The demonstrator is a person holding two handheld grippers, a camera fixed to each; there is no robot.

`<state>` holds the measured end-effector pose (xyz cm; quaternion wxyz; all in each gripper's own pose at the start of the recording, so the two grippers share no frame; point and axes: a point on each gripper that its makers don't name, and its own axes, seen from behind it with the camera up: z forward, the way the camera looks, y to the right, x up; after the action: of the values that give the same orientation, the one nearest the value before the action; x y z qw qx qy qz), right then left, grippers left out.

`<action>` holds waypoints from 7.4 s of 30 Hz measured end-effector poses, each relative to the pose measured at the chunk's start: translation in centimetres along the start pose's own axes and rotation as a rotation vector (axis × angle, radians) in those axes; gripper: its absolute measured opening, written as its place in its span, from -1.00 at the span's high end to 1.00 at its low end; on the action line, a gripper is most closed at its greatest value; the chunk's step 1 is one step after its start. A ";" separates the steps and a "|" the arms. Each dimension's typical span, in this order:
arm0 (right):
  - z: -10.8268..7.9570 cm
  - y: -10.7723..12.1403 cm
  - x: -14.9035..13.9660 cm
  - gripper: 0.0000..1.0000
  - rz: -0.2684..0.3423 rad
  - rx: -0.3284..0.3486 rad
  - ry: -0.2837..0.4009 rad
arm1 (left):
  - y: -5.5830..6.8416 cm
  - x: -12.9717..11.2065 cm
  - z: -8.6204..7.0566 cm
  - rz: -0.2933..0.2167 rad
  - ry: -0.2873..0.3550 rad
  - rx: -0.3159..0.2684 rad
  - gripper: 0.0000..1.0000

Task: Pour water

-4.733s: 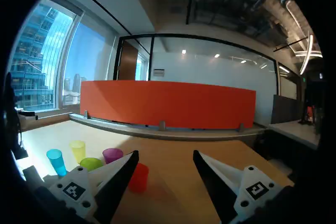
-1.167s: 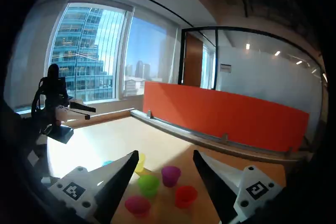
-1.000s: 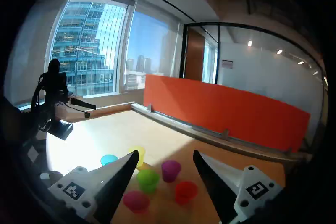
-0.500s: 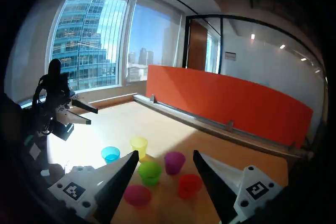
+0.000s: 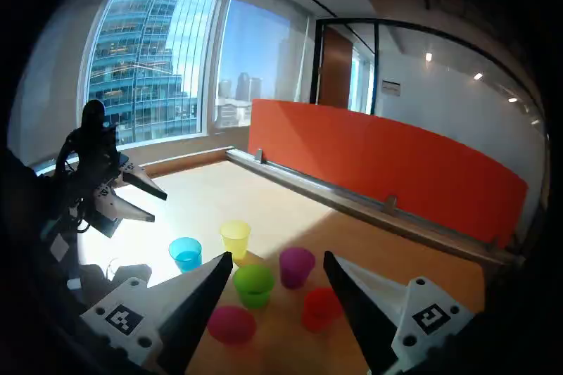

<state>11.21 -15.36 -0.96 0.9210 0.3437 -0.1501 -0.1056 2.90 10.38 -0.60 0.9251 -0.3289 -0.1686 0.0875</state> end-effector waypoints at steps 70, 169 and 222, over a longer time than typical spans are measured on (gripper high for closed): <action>7.9 -1.6 -4.5 -1.00 -0.003 0.097 -0.131 | 2.9 -10.2 8.6 0.057 -0.360 -0.152 -0.71; 15.6 -3.8 -14.6 -0.86 -0.042 0.162 -0.402 | -1.9 -2.3 5.5 -0.028 -0.149 -0.036 -0.68; 5.5 -4.9 3.1 -0.86 -0.026 0.101 0.183 | -1.3 8.8 0.6 -0.032 0.152 0.048 -0.68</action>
<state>11.72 -23.19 0.35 0.9108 0.4000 -0.0662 -0.0783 10.87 12.14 2.86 0.9441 -0.3096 -0.1008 0.0513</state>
